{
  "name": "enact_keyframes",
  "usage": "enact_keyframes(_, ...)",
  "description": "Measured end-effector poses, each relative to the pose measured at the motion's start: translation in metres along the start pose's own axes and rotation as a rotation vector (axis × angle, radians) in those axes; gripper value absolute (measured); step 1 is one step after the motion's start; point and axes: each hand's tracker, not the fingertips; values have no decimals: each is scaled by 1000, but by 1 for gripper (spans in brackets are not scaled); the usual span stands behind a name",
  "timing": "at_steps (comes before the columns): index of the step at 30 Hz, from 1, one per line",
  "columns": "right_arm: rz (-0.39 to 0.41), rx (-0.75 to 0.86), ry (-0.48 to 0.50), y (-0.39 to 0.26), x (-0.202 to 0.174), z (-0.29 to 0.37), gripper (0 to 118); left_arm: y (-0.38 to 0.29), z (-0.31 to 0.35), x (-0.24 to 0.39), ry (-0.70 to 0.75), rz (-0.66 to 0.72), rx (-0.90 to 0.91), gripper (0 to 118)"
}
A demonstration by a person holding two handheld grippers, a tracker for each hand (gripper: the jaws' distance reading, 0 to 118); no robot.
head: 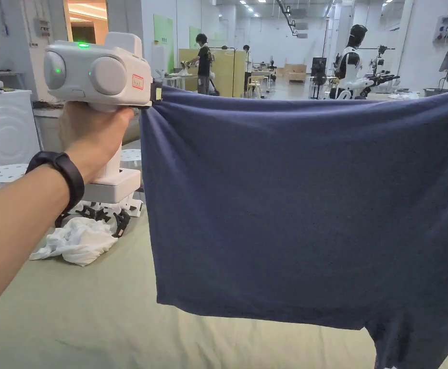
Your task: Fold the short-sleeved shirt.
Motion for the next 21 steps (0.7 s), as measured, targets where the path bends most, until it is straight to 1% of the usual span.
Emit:
enact_keyframes(1,-2,-12,-1,-4,-3,-3,2,-4,-6,1,2,-21,-17,0)
enact_keyframes(4,-24,-42,11,-26,-11,-11,2,-30,-22,3,-2,11,-49,0)
enact_keyframes(8,-7,-129,39,-67,-20,-15,2,-83,-31,6,-35,51,-156,0)
enact_keyframes(10,-25,-168,67,-89,-21,-9,2,-112,-26,10,-55,71,-212,0)
enact_keyframes(11,-25,-182,73,-100,-18,-12,2,-123,-21,11,-88,66,-236,0)
enact_keyframes(13,-27,-209,100,-118,-13,-3,2,-141,-4,14,-88,61,-243,0)
enact_keyframes(15,-43,-207,107,-133,-2,14,2,-153,16,12,-114,94,-249,0)
enact_keyframes(17,-60,-220,135,-148,8,36,2,-162,40,10,-130,121,-249,0)
enact_keyframes(19,-53,-243,156,-164,21,60,2,-175,68,7,-163,152,-249,0)
enact_keyframes(21,-52,-260,156,-182,34,88,2,-193,98,8,-209,145,-277,0)
